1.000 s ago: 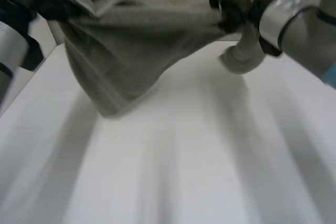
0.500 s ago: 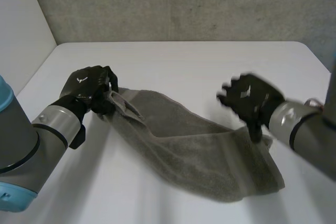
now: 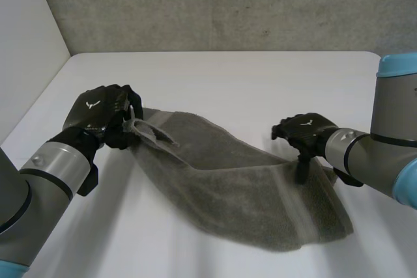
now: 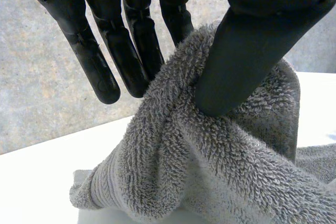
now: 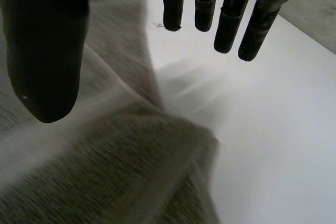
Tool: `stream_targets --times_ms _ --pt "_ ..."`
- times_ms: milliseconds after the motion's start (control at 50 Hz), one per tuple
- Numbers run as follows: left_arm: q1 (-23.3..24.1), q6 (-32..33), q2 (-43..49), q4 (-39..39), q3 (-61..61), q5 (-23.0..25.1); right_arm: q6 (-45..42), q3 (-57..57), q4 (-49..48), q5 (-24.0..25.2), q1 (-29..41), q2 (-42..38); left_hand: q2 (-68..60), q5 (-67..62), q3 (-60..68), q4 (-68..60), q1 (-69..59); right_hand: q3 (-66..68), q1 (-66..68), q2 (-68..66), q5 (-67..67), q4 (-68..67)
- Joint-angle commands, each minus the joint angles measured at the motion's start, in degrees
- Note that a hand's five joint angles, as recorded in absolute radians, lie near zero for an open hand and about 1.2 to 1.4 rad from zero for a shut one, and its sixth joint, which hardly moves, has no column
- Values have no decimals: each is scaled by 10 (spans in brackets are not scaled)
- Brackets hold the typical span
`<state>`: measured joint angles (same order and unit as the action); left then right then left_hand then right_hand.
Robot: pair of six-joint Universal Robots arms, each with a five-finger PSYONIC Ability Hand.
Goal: Fold the laundry
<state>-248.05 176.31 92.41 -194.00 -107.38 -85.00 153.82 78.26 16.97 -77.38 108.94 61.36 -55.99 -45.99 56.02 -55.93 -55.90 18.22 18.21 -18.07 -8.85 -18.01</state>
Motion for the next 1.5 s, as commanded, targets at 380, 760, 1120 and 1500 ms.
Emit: stream_targets --times_ms 380,760,1120,1500 --pt "-4 -1 7 -3 -12 -1 -54 49 -50 -32 -49 -28 -55 -55 55 -56 -56 432 432 -433 -425 -434" --pt "-4 -1 7 -3 -12 -1 -8 52 -70 7 -39 22 -52 -52 52 -53 -53 144 144 -146 -138 -146" --pt "-9 0 8 -4 -18 -1 -15 43 -53 9 -41 -30 -44 -43 43 -44 -44 83 84 -85 -77 -86" --pt "-9 84 11 -1 -36 0 -15 46 -63 6 -41 -38 384 384 -384 383 383 171 171 -172 -164 -173"
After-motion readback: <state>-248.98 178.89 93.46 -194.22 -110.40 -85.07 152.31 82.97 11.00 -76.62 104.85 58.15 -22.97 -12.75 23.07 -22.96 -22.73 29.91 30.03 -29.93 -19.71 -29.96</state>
